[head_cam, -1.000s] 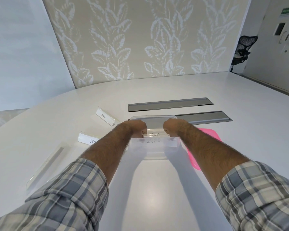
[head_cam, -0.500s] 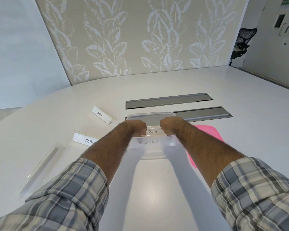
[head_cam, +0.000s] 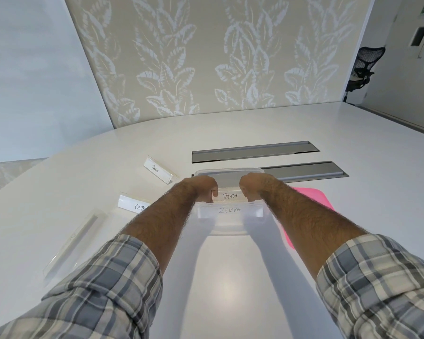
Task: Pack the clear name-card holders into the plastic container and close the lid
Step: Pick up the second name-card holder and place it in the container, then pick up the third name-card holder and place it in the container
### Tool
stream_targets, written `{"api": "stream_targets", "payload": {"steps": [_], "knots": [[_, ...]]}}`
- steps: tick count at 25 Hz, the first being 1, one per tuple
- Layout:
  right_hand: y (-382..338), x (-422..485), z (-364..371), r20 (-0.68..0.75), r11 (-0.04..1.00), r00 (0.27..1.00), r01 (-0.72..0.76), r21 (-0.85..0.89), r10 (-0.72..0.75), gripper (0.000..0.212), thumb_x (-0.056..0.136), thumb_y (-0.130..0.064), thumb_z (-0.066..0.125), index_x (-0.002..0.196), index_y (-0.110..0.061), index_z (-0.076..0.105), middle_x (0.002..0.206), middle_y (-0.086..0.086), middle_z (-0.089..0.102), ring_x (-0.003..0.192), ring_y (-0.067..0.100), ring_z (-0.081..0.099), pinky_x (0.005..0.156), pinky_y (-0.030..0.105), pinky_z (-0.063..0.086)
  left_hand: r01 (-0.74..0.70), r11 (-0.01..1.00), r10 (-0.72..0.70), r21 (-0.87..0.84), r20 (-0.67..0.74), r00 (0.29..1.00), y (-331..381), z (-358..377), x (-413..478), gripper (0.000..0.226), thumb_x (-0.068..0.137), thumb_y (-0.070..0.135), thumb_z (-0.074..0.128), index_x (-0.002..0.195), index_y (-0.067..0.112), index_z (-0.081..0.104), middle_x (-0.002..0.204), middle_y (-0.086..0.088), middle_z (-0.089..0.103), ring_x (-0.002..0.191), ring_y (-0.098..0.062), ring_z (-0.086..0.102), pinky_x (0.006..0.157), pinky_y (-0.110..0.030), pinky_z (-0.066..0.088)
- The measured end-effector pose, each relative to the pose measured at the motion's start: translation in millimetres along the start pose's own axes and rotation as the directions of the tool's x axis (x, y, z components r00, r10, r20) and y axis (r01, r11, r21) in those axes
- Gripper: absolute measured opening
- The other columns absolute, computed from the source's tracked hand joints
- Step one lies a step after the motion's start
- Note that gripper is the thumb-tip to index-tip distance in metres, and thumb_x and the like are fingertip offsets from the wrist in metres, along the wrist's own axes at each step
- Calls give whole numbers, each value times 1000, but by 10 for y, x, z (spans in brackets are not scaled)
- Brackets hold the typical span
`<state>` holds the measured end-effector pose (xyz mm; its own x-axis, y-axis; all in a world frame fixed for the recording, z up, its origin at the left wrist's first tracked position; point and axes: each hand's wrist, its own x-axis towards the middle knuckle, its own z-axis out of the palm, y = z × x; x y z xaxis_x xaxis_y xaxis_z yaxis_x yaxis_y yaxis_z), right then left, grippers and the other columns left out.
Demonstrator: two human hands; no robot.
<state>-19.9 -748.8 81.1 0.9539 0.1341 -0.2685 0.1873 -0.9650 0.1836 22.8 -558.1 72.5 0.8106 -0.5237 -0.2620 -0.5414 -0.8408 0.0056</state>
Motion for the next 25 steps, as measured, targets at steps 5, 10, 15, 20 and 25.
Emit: {"api": "stream_targets", "payload": {"steps": [5,10,15,20,25], "knots": [[-132,-19,-251,-75,999,997,-2,51,5,30,82,-18,75,109,-11,67,112,5,68,103,26,65,83,36,54,-17,994,-2,-109,-175,985,-131,-159,-295,26,90,28,68,115,29,68,118,11,69,111,-13,62,92,-36,51],[-365,-40,-466,-230,997,973,18,76,0,12,81,-19,62,91,-13,67,96,2,70,87,25,67,76,35,57,26,999,-36,-29,-444,895,-505,-251,-702,26,99,37,50,114,27,69,118,3,69,111,-22,62,92,-37,50],[-788,-26,-664,-331,994,943,51,99,-16,9,85,-23,54,80,-17,56,91,3,67,88,27,64,70,31,46,170,984,-174,-52,-482,859,-1100,-169,-1161,30,100,39,49,120,26,67,123,2,67,117,-24,59,94,-36,48],[-1273,72,-794,-371,985,927,106,134,-49,28,92,-35,54,103,-12,65,109,6,67,105,28,63,83,35,50,253,965,-259,-70,-417,871,-1726,67,-1527,30,100,42,47,119,27,66,123,3,65,116,-21,58,91,-34,47],[-1739,235,-691,-348,979,936,109,175,-43,37,92,-42,57,116,-15,64,117,4,66,110,26,62,89,37,51,256,953,-299,-163,-345,890,-2193,290,-1637,37,99,43,51,133,29,57,142,8,54,132,-17,48,106,-36,41]]}}
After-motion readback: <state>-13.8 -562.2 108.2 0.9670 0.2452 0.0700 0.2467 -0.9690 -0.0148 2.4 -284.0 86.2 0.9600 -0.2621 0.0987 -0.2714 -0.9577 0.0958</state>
